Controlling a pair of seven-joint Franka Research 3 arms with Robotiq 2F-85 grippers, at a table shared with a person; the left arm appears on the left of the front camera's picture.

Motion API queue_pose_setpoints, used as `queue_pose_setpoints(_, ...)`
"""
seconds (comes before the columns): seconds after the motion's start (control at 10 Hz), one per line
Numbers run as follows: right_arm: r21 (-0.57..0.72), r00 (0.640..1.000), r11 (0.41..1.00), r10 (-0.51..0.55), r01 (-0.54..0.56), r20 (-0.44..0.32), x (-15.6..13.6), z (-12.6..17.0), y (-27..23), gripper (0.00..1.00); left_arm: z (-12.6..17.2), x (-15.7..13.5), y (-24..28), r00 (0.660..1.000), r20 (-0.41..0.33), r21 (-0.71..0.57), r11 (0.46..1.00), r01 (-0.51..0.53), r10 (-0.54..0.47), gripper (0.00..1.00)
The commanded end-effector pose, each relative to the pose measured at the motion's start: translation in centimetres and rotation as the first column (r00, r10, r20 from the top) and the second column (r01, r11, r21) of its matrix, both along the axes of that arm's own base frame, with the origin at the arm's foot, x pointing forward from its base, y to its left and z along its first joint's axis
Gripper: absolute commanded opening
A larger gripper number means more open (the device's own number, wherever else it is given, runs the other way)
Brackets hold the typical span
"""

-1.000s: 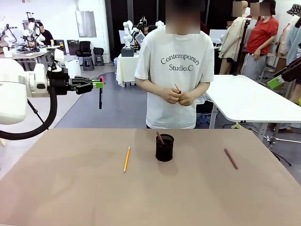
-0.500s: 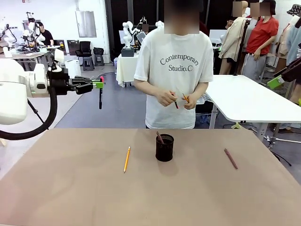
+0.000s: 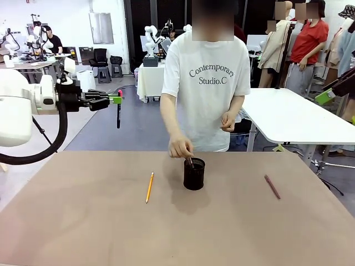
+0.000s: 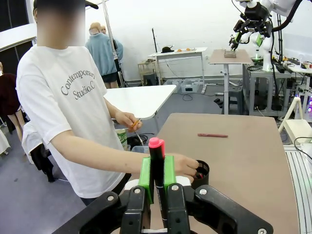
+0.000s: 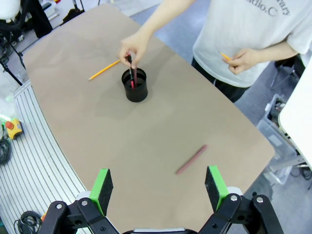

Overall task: Place the pens into the pen holder.
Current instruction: Pick up a writing instrument from the table and place it into the Pen holder.

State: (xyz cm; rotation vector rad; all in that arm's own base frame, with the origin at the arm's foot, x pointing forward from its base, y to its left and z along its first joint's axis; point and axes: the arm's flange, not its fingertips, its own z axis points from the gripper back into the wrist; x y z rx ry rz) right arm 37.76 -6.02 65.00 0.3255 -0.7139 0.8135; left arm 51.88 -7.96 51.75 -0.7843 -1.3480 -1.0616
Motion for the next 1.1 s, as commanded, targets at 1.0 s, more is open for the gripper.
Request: queue_pose_setpoints(1.0,0.002,1.000,1.000,0.004,-0.004,0.004,-0.02,0.11,0.06,1.00,0.16,-0.15,-0.08,1.000,0.009,0.003,1.000,0.002,-0.002,0.00)
